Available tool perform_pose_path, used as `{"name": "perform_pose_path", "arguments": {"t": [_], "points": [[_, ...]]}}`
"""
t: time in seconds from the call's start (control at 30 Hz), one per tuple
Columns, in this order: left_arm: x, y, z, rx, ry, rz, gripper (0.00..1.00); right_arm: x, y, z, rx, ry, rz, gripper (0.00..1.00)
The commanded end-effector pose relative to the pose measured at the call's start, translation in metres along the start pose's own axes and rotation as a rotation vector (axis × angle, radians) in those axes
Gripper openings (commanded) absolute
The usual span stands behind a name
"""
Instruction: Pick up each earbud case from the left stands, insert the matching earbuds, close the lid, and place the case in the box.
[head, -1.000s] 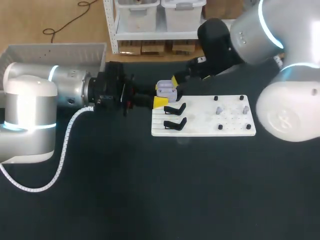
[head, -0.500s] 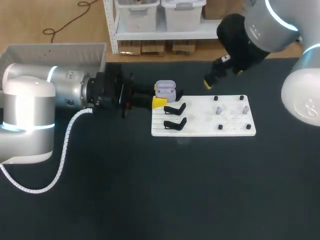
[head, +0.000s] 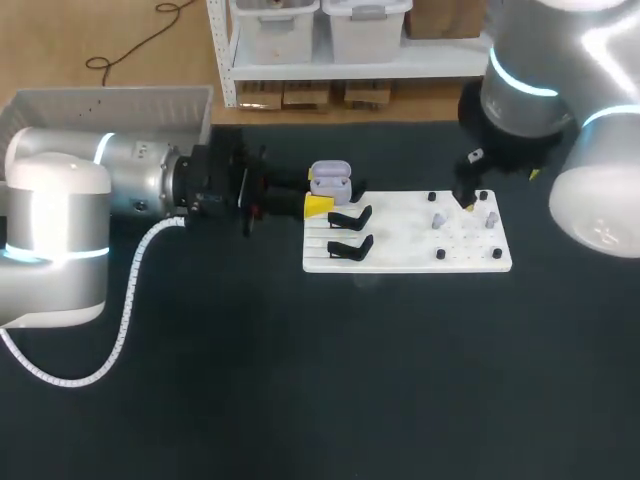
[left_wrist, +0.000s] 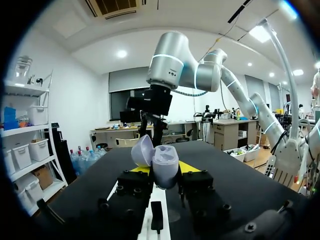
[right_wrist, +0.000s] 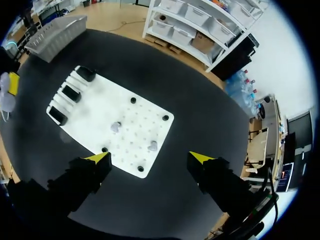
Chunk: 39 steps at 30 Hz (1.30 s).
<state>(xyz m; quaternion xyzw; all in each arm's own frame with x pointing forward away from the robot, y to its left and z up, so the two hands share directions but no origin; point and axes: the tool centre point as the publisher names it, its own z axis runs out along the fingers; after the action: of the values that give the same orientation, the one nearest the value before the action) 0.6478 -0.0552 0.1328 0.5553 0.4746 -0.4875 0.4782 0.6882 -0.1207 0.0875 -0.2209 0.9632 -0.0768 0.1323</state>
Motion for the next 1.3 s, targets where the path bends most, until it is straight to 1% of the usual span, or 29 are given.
{"name": "perform_pose_path", "arguments": {"t": [0.03, 0.07, 0.1, 0.17, 0.2, 0.23, 0.27, 0.33, 0.37, 0.4, 0.43, 0.5, 0.77, 1.2, 1.3], "points": [[0.001, 0.0, 0.0, -0.001, -0.003, 0.002, 0.0, -0.009, -0.001, 0.016, 0.007, 0.052, 0.003, 1.0], [0.001, 0.0, 0.0, -0.001, -0.003, 0.002, 0.0, -0.009, -0.002, 0.019, 0.007, 0.063, 0.004, 0.97], [0.001, 0.0, 0.0, -0.001, -0.003, 0.002, 0.0, -0.008, -0.003, 0.021, 0.0, 0.076, 0.013, 0.92], [0.001, 0.0, 0.0, -0.001, -0.003, 0.002, 0.0, -0.008, -0.005, 0.025, -0.007, 0.095, 0.021, 0.85], [0.001, 0.0, 0.0, -0.001, -0.003, 0.002, 0.0, -0.008, -0.006, 0.027, -0.01, 0.102, 0.023, 0.78], [0.001, 0.0, 0.0, -0.001, -0.003, 0.002, 0.0, -0.008, -0.006, 0.029, -0.014, 0.111, 0.025, 0.67], [0.001, 0.0, 0.0, -0.001, -0.003, 0.002, 0.0, -0.008, -0.006, 0.031, -0.019, 0.122, 0.027, 0.6], [0.001, 0.0, 0.0, -0.001, -0.003, 0.002, 0.0, -0.006, -0.006, 0.035, -0.018, 0.135, 0.024, 0.58], [0.001, 0.0, 0.0, -0.001, -0.003, 0.002, 0.0, -0.006, -0.006, 0.037, -0.023, 0.145, 0.026, 0.55], [0.001, 0.0, 0.0, -0.001, -0.003, 0.002, 0.0, -0.005, -0.006, 0.039, -0.027, 0.151, 0.028, 0.49], [0.001, 0.0, 0.0, -0.001, -0.003, 0.002, 0.0, -0.004, -0.006, 0.041, -0.03, 0.159, 0.03, 0.47], [0.001, 0.0, 0.0, -0.001, -0.003, 0.002, 0.0, -0.002, -0.006, 0.045, -0.033, 0.176, 0.035, 0.46], [0.001, 0.0, 0.0, -0.001, -0.003, 0.002, 0.0, 0.006, -0.003, 0.058, -0.043, 0.23, 0.073, 0.49], [0.001, 0.0, 0.0, -0.001, -0.003, 0.002, 0.0, 0.008, -0.001, 0.074, -0.032, 0.244, 0.083, 0.47], [0.001, 0.0, 0.0, -0.001, -0.003, 0.002, 0.0, 0.01, -0.001, 0.077, -0.017, 0.241, 0.083, 0.46]]}}
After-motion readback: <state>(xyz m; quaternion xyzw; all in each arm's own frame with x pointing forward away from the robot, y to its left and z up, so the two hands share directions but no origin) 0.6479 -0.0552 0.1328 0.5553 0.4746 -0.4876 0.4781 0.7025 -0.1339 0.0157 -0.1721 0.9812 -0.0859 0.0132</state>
